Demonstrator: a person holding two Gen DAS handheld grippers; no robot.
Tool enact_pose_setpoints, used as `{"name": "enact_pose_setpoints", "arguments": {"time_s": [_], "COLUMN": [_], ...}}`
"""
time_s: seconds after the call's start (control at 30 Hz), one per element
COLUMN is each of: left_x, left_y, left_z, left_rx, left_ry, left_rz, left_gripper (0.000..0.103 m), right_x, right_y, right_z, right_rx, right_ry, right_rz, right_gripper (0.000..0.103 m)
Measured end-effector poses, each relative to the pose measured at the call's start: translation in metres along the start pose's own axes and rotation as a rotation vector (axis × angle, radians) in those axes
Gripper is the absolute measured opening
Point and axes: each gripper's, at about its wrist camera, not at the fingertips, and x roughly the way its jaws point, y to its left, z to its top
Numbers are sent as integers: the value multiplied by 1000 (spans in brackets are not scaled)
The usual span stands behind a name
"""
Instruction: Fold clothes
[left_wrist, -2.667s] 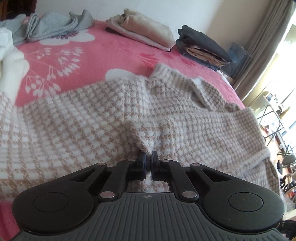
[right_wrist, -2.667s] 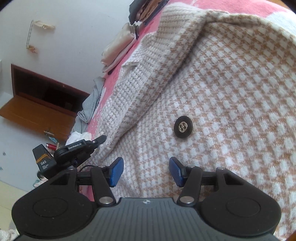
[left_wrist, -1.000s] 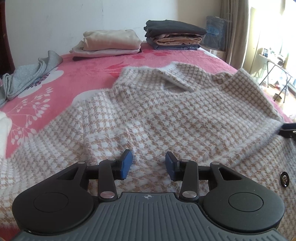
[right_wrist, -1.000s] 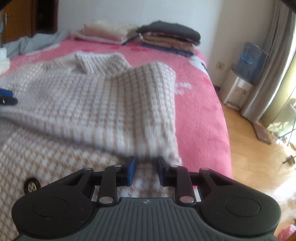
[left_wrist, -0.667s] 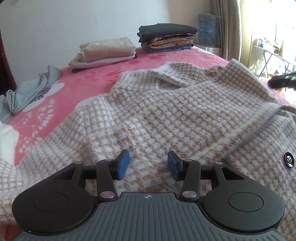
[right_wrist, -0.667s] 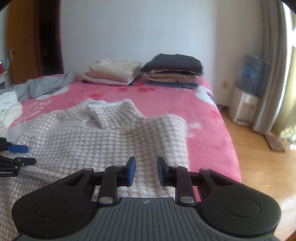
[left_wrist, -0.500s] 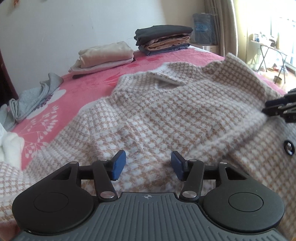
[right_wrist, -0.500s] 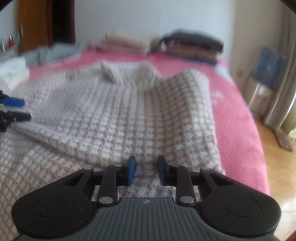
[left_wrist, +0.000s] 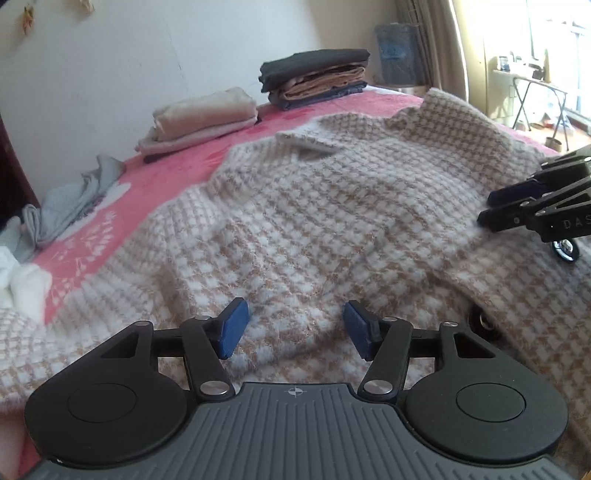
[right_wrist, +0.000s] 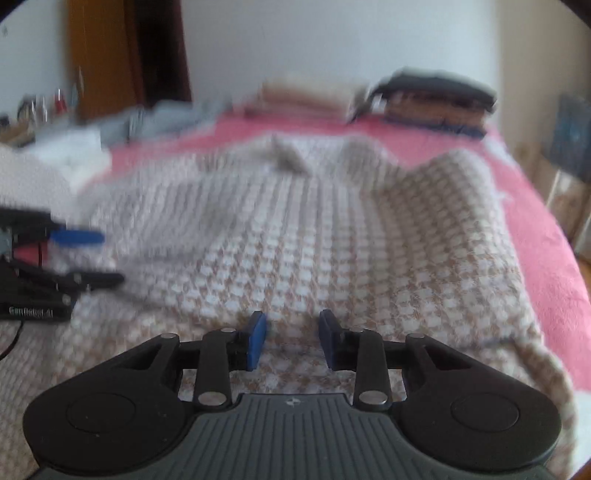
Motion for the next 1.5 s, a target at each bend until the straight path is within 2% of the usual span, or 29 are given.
{"name": "enact_pose_setpoints", "arguments": {"time_s": [0.13,0.23,0.27,0.33,0.37,0.5,0.67,0.77,0.93,1.03,1.13,1.2,1.3,1.33,1.4,1.5], "left_x": [-9,-17,-18,-18,-14,1,0,1,2,2,3,3,2,3,3,2], "left_y": [-2,6,8,10,9,6,1,-1,-4,-3,-2,-1,-2,-3,-3,-1], "left_z": [0,7,10,13,14,10,6,6,5,5,6,6,5,5,5,4], "left_rx": [37,-26,-42,-57,-48,-54,-14,0,9,10,12,16,28,28,28,22], "left_ry": [-5,-19,-27,-37,-18,63,73,77,77,77,80,82,79,78,77,74], "left_rz": [13,-10,-14,-19,-19,-14,-3,0,6,1,-7,-10,-9,-9,-9,-14], "left_gripper": [60,60,60,60,60,61,62,63,64,64,64,64,64,64,64,64], "right_x": [1,-1,-3,-16,-20,-7,43,71,85,76,52,54,95,101,100,62], "right_y": [-1,0,-1,-5,-11,-46,-99,-107,-104,-113,-125,-139,-160,-163,-166,-170], "right_z": [11,18,21,33,41,72,82,75,79,91,99,103,99,98,104,105], "right_rx": [10,3,3,15,26,63,148,146,80,128,222,259,279,262,256,336], "right_ry": [43,57,53,-10,-46,-102,-43,19,3,-1,-56,-35,82,71,72,10], "right_rz": [4,-1,-4,-24,-50,-194,-286,-261,-255,-228,-237,-263,-263,-262,-251,-246], "right_gripper": [35,35,35,35,35,34,18,18,19,18,19,19,18,18,18,19]}}
